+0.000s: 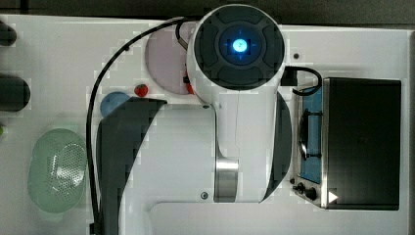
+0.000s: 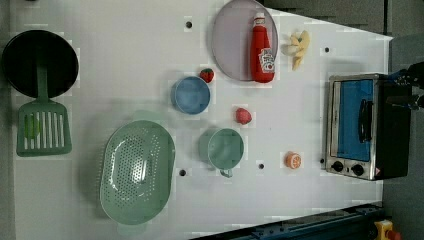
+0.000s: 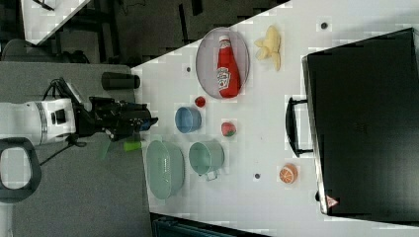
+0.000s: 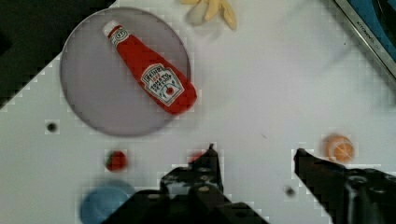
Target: Pick ketchup from plate and place it on table.
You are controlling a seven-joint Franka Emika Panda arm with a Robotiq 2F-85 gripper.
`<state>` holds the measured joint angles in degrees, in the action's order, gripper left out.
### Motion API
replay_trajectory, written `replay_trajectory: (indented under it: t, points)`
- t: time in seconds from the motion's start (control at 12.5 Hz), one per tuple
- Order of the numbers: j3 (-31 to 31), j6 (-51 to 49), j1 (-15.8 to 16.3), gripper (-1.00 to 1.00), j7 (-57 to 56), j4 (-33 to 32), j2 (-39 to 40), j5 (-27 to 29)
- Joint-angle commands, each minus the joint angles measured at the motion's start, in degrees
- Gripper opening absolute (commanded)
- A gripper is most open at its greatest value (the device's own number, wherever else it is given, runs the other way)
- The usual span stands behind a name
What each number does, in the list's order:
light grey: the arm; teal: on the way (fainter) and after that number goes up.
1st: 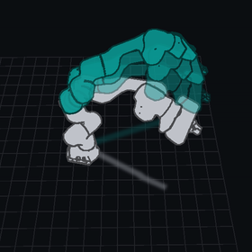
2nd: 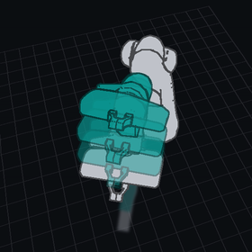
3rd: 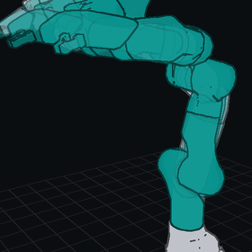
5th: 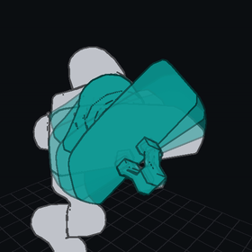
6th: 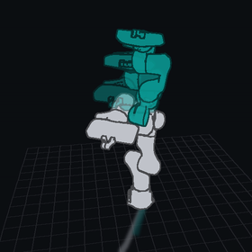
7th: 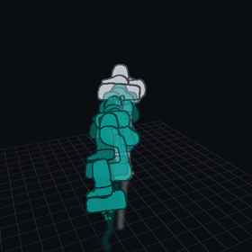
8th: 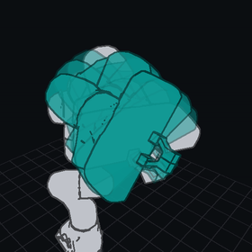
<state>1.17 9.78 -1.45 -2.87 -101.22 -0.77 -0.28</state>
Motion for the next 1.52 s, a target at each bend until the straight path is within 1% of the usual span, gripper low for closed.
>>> replay_trajectory:
  t: [0.08,0.24,0.64,0.96,1.2,1.52]
  points:
    - [2.9,-11.9,-5.7,0.54,1.5,0.9,-8.9,1.1]
    - [3.0,-11.7,-5.6,0.98,1.4,0.9,-8.4,1.1]
    - [4.5,-9.5,-4.8,1.00,-1.2,1.0,-3.2,1.1]
    - [5.8,-3.2,-4.1,1.00,-5.5,1.0,3.2,1.1]
    - [6.0,1.8,-3.7,1.00,-10.9,1.0,8.8,1.1]
    - [6.0,11.9,-3.6,1.00,-22.9,1.0,16.5,1.1]
